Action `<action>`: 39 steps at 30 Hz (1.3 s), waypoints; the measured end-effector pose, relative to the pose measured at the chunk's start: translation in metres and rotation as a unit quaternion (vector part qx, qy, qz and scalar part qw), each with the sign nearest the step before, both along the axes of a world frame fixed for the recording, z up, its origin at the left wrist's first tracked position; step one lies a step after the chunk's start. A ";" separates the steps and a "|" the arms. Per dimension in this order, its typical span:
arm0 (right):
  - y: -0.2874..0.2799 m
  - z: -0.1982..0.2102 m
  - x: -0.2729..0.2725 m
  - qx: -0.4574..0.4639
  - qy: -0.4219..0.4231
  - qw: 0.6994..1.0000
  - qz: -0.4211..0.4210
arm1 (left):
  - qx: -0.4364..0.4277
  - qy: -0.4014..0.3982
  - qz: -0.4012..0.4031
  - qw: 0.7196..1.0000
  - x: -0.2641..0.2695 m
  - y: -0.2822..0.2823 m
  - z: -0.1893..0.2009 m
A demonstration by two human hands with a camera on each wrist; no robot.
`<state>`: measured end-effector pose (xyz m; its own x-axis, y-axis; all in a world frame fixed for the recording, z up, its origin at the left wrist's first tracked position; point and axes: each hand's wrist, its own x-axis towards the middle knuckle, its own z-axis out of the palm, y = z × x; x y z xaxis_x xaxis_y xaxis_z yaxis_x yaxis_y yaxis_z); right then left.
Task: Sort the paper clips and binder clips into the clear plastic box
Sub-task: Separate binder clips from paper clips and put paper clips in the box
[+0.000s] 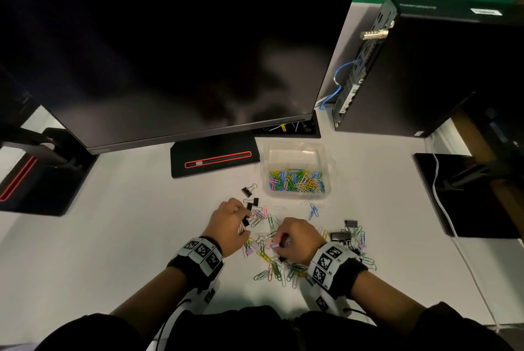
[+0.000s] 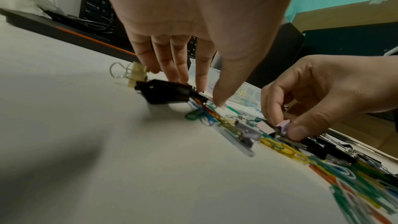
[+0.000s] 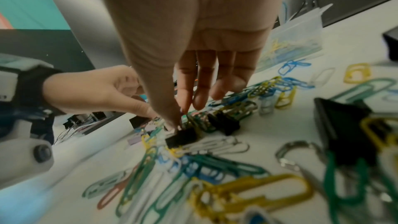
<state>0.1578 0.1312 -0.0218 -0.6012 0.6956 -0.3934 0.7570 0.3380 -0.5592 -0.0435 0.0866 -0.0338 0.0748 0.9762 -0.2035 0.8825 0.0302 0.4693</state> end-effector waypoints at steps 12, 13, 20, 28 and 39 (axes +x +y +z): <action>0.040 0.013 0.067 0.027 0.029 0.974 -0.225 | -0.077 -0.006 -0.118 0.990 0.017 0.001 0.010; 0.043 0.014 0.073 0.035 0.017 0.970 -0.240 | -0.075 -0.008 -0.115 0.991 0.017 0.001 0.010; 0.044 0.007 0.094 0.036 -0.066 0.961 -0.266 | -0.060 -0.004 -0.095 0.994 0.017 -0.004 0.011; 0.011 0.023 0.037 0.026 -0.027 0.991 -0.128 | -0.026 -0.083 -0.011 0.996 0.010 -0.011 0.012; -0.007 0.011 -0.020 0.030 -0.091 0.995 0.004 | -0.012 -0.101 0.136 0.985 -0.030 -0.035 0.012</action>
